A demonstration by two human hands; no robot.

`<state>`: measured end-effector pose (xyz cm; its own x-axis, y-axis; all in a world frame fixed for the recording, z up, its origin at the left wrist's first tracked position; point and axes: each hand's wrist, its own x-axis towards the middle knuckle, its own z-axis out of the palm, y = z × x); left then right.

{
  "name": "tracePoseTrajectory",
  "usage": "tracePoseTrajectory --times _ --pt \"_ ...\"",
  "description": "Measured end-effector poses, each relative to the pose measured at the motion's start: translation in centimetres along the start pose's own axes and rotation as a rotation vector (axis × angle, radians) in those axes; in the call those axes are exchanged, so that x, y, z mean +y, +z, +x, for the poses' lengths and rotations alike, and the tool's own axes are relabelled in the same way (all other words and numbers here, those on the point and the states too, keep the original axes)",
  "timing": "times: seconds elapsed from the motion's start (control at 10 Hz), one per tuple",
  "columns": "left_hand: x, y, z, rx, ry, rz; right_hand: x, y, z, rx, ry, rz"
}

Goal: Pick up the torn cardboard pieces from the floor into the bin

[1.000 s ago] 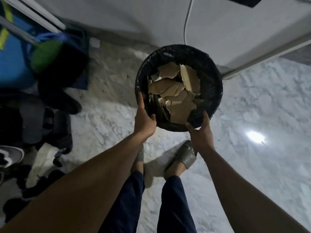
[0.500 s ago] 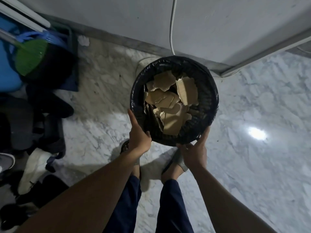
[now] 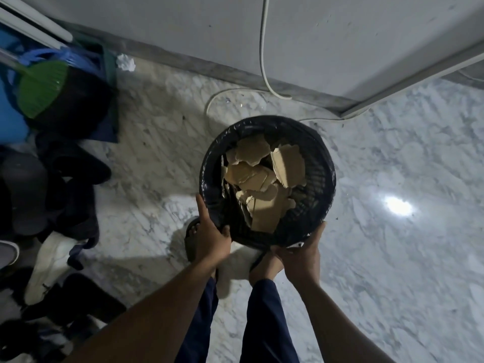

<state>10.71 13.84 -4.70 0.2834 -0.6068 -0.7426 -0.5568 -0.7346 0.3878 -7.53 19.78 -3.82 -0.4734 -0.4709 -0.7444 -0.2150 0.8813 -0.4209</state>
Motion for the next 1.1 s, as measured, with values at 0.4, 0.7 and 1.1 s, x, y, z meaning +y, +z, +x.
tracePoseTrajectory --times 0.4,0.7,1.1 --pt "7.1 -1.0 5.4 -0.021 0.238 -0.132 -9.2 -1.2 6.3 0.1 -0.24 -0.104" --pt "5.0 -1.0 5.0 0.017 0.446 0.077 -9.0 -1.1 4.9 0.098 -0.218 -0.217" --pt "7.9 -1.5 3.1 0.056 0.382 0.429 -8.4 -2.8 4.0 0.0 -0.385 -0.466"
